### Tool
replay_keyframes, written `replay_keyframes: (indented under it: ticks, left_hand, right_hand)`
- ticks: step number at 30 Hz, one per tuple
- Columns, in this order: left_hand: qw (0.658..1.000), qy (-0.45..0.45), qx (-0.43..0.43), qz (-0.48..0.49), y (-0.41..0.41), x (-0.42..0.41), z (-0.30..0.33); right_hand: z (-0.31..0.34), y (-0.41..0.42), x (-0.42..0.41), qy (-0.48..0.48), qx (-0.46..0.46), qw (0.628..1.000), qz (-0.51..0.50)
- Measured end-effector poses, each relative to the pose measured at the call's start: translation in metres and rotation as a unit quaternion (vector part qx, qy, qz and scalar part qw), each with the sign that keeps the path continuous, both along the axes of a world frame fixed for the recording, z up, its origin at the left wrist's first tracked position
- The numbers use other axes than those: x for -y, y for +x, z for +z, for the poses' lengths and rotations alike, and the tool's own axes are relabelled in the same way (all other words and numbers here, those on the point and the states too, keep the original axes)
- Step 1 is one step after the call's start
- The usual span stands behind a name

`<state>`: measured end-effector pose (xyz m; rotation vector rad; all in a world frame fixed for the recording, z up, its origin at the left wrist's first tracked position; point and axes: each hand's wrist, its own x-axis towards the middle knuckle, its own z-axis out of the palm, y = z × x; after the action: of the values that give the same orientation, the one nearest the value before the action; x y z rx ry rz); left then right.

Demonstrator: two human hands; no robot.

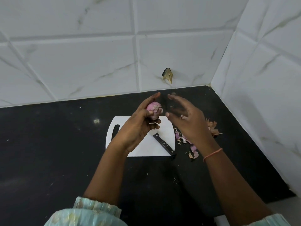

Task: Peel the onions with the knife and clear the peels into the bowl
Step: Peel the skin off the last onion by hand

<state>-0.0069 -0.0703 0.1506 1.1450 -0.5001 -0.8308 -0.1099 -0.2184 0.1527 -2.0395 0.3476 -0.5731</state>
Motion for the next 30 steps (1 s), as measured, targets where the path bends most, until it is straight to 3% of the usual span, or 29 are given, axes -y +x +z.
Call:
replay_keyframes:
  ticks: [4, 8, 11, 15, 17, 21, 26, 30]
  left_hand:
    - [1.000, -0.005, 0.005, -0.007, -0.003, -0.011, -0.001]
    - [0.998, 0.030, 0.029, 0.042, 0.006, -0.029, -0.005]
    - [0.981, 0.095, 0.048, 0.163, 0.025, -0.055, -0.017]
    - [0.902, 0.257, 0.150, 0.312, 0.041, -0.092, -0.053]
    - [0.877, 0.322, 0.172, 0.314, 0.043, -0.106, -0.074]
    - [0.885, 0.357, 0.178, 0.239, 0.044, -0.118, -0.111]
    - [0.885, 0.341, 0.225, 0.224, 0.039, -0.109, -0.135]
    - [0.884, 0.294, 0.252, 0.262, 0.029, -0.100, -0.151]
  right_hand:
    - [0.005, 0.008, -0.020, -0.071, 0.079, 0.993, 0.042]
    - [-0.007, 0.016, -0.024, -0.017, 0.114, 0.992, -0.043]
    - [-0.030, 0.017, -0.023, 0.031, 0.044, 0.997, -0.061]
    - [-0.079, 0.011, -0.029, -0.035, -0.117, 0.990, -0.073]
    - [-0.101, 0.008, -0.037, -0.111, -0.184, 0.974, -0.070]
    - [-0.122, 0.007, -0.050, -0.202, -0.280, 0.937, -0.054]
    - [-0.133, 0.019, -0.061, -0.245, -0.230, 0.940, -0.058]
    - [-0.130, 0.040, -0.074, -0.132, -0.153, 0.979, 0.041]
